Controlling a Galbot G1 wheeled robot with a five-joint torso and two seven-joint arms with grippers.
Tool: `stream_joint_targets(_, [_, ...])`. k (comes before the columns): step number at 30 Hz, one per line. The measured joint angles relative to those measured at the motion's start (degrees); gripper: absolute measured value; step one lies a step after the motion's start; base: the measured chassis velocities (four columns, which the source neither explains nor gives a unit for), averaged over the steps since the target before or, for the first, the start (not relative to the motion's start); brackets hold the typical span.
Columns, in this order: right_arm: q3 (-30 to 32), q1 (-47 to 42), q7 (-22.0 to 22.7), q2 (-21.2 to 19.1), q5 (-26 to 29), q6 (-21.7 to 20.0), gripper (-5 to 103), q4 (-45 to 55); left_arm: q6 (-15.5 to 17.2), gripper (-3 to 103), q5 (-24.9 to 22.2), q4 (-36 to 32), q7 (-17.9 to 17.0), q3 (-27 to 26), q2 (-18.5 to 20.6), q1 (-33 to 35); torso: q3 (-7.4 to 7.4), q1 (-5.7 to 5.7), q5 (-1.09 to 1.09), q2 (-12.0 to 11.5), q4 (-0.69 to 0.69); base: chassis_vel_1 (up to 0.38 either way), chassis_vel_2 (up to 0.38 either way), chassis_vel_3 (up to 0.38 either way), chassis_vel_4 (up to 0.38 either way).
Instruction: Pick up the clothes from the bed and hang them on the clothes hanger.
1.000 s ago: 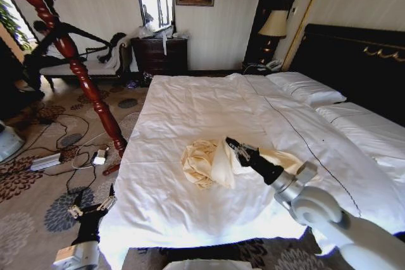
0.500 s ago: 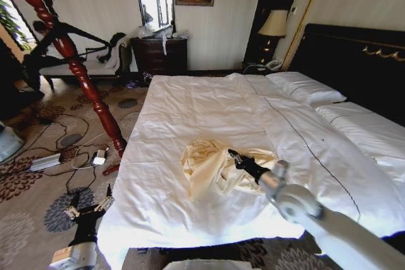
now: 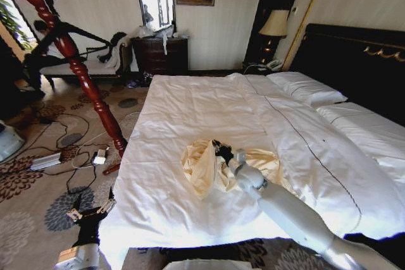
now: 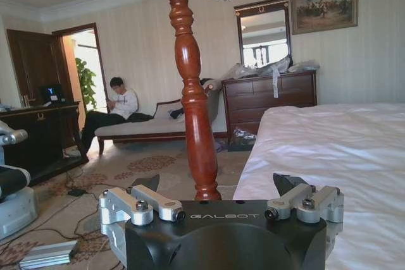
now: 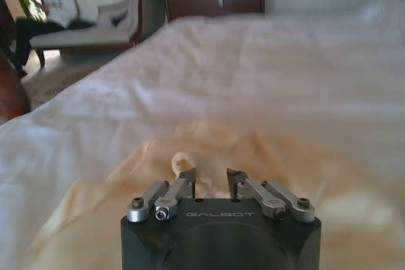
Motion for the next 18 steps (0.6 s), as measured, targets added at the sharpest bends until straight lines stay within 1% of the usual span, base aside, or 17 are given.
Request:
stream_joint_targets(1, [0.0,0.0,0.0,0.0,0.0,0.0,25,0.0,0.0,100,0.0,0.0,0.0,0.0,0.0,0.0,0.00,0.00,0.00,0.0,0.00,0.000,0.000,0.000,0.000])
stream_joint_targets(3, [2.1,-3.3,2.6,-0.6,5.8,-2.2,36,5.2,0.0,100,0.1,0.3,0.0,0.2,-0.1,-0.2,0.00,-0.01,-0.01,0.0,0.01,0.000,0.000,0.000,0.000])
stream_joint_targets(5, [3.5,-5.3,3.5,-0.7,7.2,-2.3,46,7.6,0.0,100,0.3,0.5,0.0,0.3,-0.1,-0.2,0.00,-0.01,0.00,0.0,0.03,0.000,0.000,0.000,0.000])
stream_joint_targets(7, [4.5,-6.5,3.7,-0.8,7.0,-1.8,46,8.7,0.0,100,0.4,0.6,0.0,0.5,-0.2,-0.3,0.00,0.00,0.00,0.0,0.02,0.000,0.000,0.000,0.000])
stream_joint_targets(8, [5.4,-7.4,3.6,-0.9,6.1,-0.9,52,9.3,0.0,100,0.5,0.6,-0.1,0.6,-0.2,-0.3,-0.01,-0.01,0.00,0.0,0.03,0.000,0.000,0.000,0.000])
stream_joint_targets(11, [8.6,-10.9,1.2,-1.3,0.2,4.8,69,9.9,-0.2,100,0.6,0.7,-0.1,0.7,-0.3,-0.4,-0.01,0.00,0.01,0.0,0.02,0.000,0.000,0.000,0.000])
stream_joint_targets(12, [8.6,-10.9,1.2,-1.3,0.2,4.8,69,9.9,-0.2,100,0.6,0.7,-0.1,0.7,-0.3,-0.4,-0.01,0.00,0.01,0.0,0.02,0.000,0.000,0.000,0.000])
stream_joint_targets(13, [9.4,-11.9,0.0,-1.3,-1.9,6.9,69,9.8,-0.2,100,0.6,0.8,-0.1,0.8,-0.2,-0.4,-0.01,0.00,0.00,0.0,0.03,0.000,0.000,0.000,0.000])
stream_joint_targets(14, [10.5,-13.2,-1.2,-1.4,-4.6,9.1,80,9.3,-0.3,100,0.6,0.8,-0.1,0.8,-0.2,-0.4,0.00,-0.01,0.01,0.0,0.02,0.000,0.000,0.000,0.000])
stream_joint_targets(15, [11.0,-13.9,-1.5,-1.4,-5.8,9.8,80,9.1,-0.3,100,0.6,0.8,-0.1,0.8,-0.1,-0.4,0.00,0.00,0.01,0.0,0.03,0.000,0.000,0.000,0.000])
stream_joint_targets(17, [11.7,-15.3,-0.9,-1.5,-7.1,10.1,90,9.0,-0.3,100,0.6,0.8,-0.1,0.8,-0.1,-0.4,0.00,-0.01,0.01,0.0,0.02,0.000,0.000,0.000,0.000])
stream_joint_targets(18, [11.7,-15.3,-0.9,-1.5,-7.1,10.1,90,9.0,-0.3,100,0.6,0.8,-0.1,0.8,-0.1,-0.4,0.00,-0.01,0.01,0.0,0.02,0.000,0.000,0.000,0.000])
